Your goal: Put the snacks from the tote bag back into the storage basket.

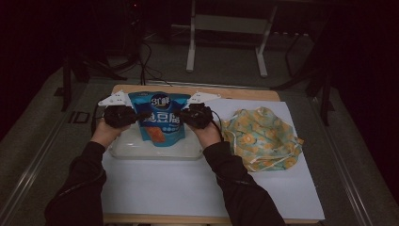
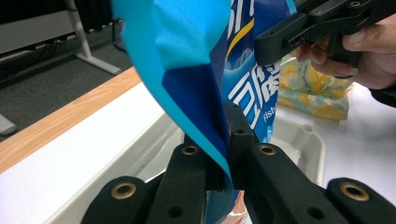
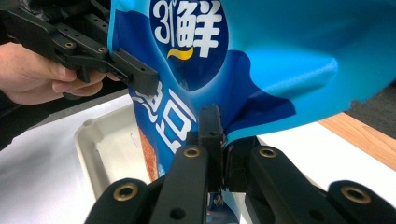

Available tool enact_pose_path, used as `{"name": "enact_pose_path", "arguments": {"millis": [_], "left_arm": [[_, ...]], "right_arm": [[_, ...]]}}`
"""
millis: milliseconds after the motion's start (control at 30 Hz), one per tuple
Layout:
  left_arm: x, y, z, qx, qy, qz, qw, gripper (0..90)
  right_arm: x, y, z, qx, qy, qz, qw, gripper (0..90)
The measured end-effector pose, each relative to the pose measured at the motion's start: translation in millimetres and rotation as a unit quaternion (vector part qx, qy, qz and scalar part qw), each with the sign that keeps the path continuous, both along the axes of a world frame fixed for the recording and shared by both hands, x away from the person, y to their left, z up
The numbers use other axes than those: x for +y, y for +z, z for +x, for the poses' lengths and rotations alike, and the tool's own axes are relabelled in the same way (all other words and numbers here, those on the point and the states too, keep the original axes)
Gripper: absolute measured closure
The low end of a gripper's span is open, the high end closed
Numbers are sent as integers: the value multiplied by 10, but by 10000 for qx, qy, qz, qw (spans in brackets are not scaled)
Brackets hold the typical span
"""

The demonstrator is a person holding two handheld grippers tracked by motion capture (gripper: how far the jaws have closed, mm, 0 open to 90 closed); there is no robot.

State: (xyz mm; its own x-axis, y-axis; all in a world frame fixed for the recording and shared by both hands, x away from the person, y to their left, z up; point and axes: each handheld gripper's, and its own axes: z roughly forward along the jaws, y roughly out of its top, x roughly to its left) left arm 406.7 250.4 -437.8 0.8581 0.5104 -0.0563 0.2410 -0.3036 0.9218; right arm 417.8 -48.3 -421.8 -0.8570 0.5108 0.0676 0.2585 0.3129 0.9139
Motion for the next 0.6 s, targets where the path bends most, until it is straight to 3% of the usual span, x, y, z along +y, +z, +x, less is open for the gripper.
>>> {"name": "enact_pose_path", "arguments": {"millis": [200,333,500,567,600], "left_arm": [[-3,12,-18,59,37,19,10000,876],[7,17,-28,102,111,-26,9999,812],[-1,18,-42,187,219,-6,9996,637],[-28,28,-41,293,255,33,9992,490],[-35,33,-44,298,229,59,9993,468]], "right_arm": [[4,-3,-23,-10,-8,6,10000,883],[-2,2,-21,26,-15,2,10000,877],[-13,3,-8,49,22,14,10000,771],[0,11,-21,-37,32,-32,10000,677],[2,17,-23,-59,45,-24,10000,635]]}}
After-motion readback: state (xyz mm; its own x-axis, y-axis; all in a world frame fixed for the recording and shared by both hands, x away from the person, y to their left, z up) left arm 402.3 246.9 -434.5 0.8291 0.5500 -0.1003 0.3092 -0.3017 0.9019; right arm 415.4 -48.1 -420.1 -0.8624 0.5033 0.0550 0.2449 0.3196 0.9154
